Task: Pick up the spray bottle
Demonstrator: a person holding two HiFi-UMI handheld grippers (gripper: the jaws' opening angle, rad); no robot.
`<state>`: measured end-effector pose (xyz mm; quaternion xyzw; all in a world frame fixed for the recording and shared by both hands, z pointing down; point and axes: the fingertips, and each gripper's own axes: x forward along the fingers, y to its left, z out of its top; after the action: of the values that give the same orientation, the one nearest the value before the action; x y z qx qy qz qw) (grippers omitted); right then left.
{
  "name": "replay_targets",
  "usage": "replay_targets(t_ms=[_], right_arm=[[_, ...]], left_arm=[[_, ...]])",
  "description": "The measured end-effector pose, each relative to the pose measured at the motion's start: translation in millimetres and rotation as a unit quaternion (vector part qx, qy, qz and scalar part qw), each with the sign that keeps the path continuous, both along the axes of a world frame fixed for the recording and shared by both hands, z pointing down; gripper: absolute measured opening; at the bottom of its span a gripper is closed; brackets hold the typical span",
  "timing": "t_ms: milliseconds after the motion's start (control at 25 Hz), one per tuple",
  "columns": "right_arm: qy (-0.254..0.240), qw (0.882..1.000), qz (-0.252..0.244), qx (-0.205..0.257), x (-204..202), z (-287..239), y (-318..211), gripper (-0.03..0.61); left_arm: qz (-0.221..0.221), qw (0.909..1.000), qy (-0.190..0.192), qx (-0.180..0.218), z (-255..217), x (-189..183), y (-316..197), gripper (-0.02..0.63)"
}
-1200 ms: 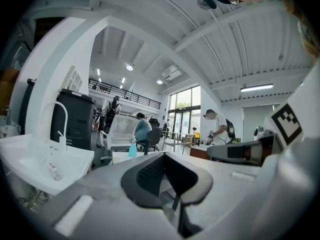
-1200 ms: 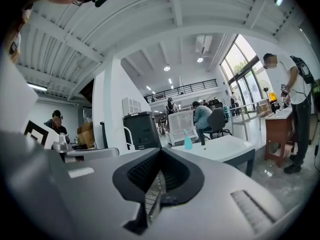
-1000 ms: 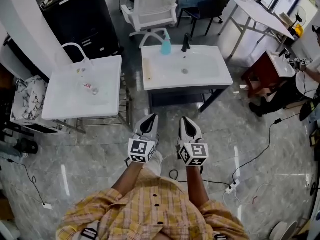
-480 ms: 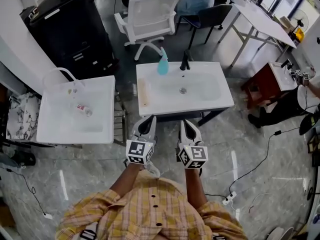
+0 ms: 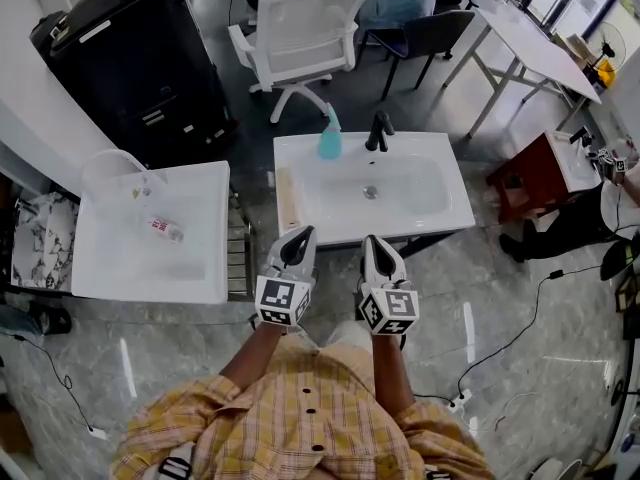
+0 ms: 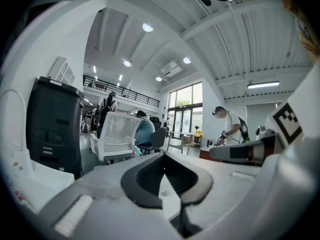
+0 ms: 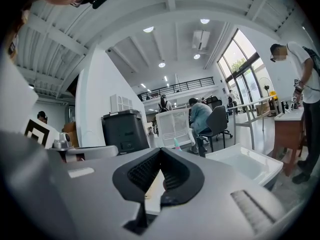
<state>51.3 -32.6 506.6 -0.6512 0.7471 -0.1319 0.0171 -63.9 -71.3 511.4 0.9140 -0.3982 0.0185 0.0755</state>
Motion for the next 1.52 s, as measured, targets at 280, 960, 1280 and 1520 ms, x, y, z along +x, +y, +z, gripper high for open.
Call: replay_targets(t_ms=[280,960,1280,1520], right_arm=[[-0.004,1.0,-0.007,-0.001,11,8,-34,0.002],[-0.01,0.997,-0.081,-0.011,69,3,-193,0.002],[-0.014,0.993,-0.119,-0.021,84,20,-233,0.002],[-0.015,0.99,-0.137,-0.028,91,33,-254,0.002]], left_arm=[[-0.005,0.9999,-0.01,-0.006,9,13,-31,-0.002],[-0.07,0.9965,-0.035,-0.029,14,77,-174,-0.002],[-0.107,0.9923,-0.046,-0.042,29,97,-213,-0.002],[-0.135,0.9878,-0.047,-0.06,45,103,-235,-0.002]])
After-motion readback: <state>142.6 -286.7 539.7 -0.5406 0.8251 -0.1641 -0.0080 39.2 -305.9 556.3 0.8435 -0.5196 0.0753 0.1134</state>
